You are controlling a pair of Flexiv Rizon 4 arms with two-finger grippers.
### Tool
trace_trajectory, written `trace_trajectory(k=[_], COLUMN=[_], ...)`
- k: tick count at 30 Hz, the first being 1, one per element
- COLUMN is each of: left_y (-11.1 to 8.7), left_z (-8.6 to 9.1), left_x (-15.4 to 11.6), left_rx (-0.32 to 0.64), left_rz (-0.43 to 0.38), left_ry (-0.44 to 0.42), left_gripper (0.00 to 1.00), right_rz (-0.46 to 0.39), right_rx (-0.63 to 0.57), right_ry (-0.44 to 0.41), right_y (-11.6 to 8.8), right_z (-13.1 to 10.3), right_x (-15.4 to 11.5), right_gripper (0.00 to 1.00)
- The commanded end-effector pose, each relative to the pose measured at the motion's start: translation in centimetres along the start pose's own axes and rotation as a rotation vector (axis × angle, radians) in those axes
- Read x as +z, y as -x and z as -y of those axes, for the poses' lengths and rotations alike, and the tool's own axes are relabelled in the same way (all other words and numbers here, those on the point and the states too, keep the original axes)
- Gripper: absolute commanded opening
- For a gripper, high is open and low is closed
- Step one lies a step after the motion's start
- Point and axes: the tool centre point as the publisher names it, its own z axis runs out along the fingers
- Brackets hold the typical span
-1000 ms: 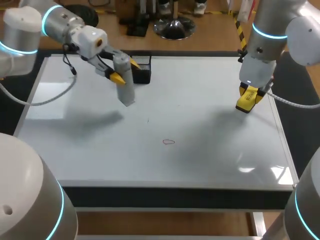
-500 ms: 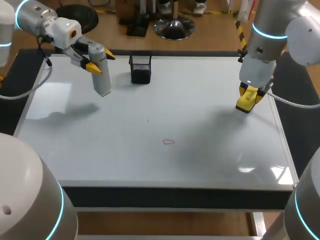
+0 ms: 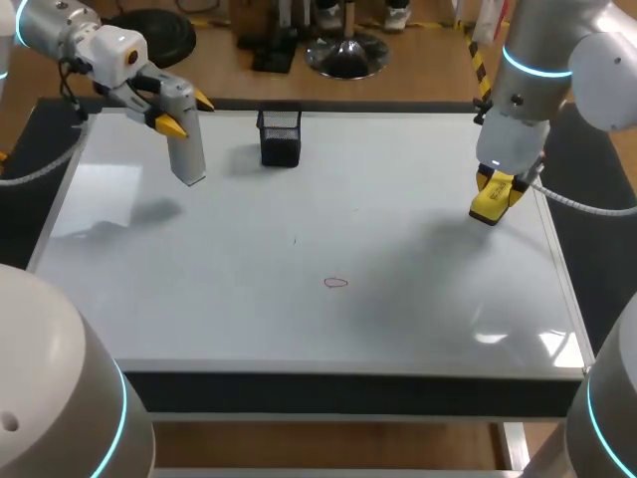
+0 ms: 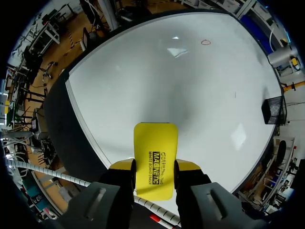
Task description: Pick up the inspection probe, press it on each red-marked spot on the whiteboard one by one, put down the probe, pick up the eraser, and wipe off all the red marks.
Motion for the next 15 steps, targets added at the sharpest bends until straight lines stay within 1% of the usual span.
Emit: trace_trajectory(k=[1, 2, 15], left_y=[-0.02, -0.08, -0.08], left_z=[-0.22, -0.18, -0.18], left_x=[-0.69, -0.74, -0.74], left_rx=[-0.012, -0.010, -0.010], left_rz=[0.020, 0.031, 0.031], left_ry=[0.004, 0.001, 0.001], left_gripper=[0.00, 0.00, 0.00], right_rz=[-0.002, -0.002, -0.002], right_rx=[-0.002, -0.002, -0.002], right_ry=[-0.001, -0.001, -0.001], right_y=[-0.03, -0.03, -0.03], right_z=[0.10, 0.10, 0.10], right_x=[-0.06, -0.06, -0.06], right_gripper=[0.00, 0.00, 0.00])
